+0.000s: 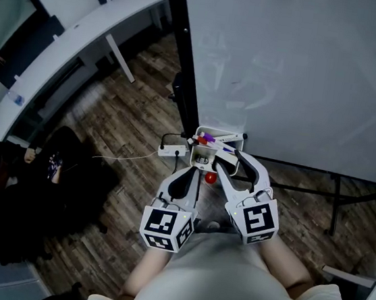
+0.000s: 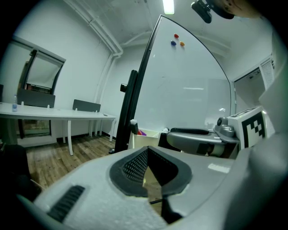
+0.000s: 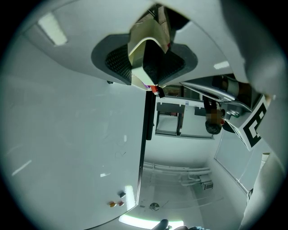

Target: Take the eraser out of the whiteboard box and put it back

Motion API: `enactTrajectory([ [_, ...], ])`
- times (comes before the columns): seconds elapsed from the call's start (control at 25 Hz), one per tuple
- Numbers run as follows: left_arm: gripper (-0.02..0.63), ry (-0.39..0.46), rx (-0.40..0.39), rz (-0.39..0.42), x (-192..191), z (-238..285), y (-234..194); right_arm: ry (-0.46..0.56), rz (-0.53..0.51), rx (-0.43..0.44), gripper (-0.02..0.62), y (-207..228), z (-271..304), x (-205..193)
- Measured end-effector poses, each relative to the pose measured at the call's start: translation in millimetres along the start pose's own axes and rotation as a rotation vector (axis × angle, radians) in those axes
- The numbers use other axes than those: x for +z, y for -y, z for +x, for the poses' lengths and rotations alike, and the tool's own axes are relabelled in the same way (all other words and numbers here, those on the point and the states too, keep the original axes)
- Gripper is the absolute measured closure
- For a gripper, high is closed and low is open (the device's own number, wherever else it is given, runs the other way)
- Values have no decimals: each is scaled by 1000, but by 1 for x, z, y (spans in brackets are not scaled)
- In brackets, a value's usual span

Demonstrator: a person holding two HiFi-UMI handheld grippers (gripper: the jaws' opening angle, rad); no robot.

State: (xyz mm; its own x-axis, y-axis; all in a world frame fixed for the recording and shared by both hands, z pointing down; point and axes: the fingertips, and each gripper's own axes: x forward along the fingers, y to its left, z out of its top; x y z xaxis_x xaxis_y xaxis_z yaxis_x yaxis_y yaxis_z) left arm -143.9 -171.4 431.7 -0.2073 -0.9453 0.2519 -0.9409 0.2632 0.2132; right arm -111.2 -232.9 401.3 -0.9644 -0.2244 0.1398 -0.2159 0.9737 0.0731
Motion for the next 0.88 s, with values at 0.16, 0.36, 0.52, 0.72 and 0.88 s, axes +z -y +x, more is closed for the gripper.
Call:
enactTrajectory([
  [0.16,606,-1,-7,3,1,-1,2,8,-5,2,403,-1,-1,5],
  [0.36,606,2,-16,6,3,-2,2,18,-17,4,403,-1,-2,13],
  [0.52,605,-1,-22,9,2,-3,3,30,-24,3,403,-1,-3,20],
  [0.72,606,-4,-32,13,2,-5,5,42,-25,-2,405,1,-5,29],
  [0.88,606,-3,-36,12,2,-8,3,46,-32,-13,405,2,-6,37],
])
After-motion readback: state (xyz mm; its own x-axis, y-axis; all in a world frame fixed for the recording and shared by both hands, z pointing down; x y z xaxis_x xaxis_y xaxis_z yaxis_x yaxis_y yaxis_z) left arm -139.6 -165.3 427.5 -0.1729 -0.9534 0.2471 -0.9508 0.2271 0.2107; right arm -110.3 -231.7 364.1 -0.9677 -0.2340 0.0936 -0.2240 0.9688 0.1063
